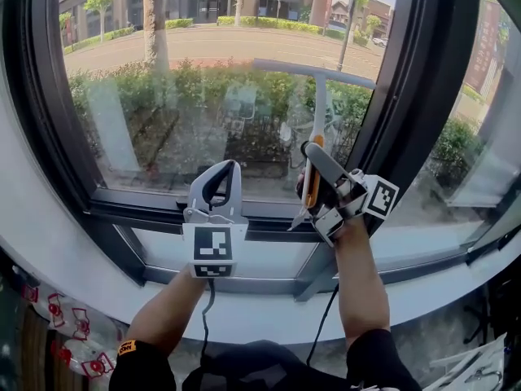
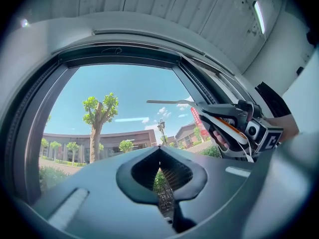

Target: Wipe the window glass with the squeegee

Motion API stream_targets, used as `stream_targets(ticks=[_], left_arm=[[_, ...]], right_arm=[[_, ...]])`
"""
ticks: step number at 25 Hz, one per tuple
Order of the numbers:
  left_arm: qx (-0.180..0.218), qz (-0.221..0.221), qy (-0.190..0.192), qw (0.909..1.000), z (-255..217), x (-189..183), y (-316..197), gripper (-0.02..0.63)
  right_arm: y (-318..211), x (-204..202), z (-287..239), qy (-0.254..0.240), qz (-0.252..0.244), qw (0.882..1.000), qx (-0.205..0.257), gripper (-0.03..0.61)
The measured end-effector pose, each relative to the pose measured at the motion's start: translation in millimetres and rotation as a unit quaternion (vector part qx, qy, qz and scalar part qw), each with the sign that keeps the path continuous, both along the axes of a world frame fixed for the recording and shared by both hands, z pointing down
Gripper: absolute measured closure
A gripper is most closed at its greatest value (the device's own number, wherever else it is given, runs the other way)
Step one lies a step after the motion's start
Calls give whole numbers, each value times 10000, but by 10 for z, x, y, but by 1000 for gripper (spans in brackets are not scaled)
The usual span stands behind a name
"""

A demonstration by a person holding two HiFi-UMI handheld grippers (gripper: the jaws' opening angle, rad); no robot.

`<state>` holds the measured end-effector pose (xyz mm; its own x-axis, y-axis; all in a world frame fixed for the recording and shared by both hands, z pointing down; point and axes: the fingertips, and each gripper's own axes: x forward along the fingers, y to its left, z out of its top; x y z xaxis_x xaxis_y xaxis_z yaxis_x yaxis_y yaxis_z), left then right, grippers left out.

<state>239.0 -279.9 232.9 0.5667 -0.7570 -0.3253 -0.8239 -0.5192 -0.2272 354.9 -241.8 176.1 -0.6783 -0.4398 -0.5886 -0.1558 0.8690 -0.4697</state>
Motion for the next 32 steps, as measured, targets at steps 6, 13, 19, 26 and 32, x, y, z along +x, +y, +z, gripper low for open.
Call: stream_targets(ticks=[6,13,19,26,32], left_arm=[[-333,57,-79,9994,332,13,2,595],[-756,121,-156,9969,746,116,64,595],[-1023,22,-175,9946,995,118,72,595],[-1235,-195,-188,9920,1195,158,67,595],[-1327,-417,-64,9903,1207,128,185,595]], right_arm=[[78,40,551,-142,57,9993,-351,531],[165,48,1178,-276,31,9964,-799,531],[204,34,1640,-240,72,9936,-1097,532],[234,64,1864,-70,199,9931,-1156,532],[510,39,1782,212,437,9951,-860,531]])
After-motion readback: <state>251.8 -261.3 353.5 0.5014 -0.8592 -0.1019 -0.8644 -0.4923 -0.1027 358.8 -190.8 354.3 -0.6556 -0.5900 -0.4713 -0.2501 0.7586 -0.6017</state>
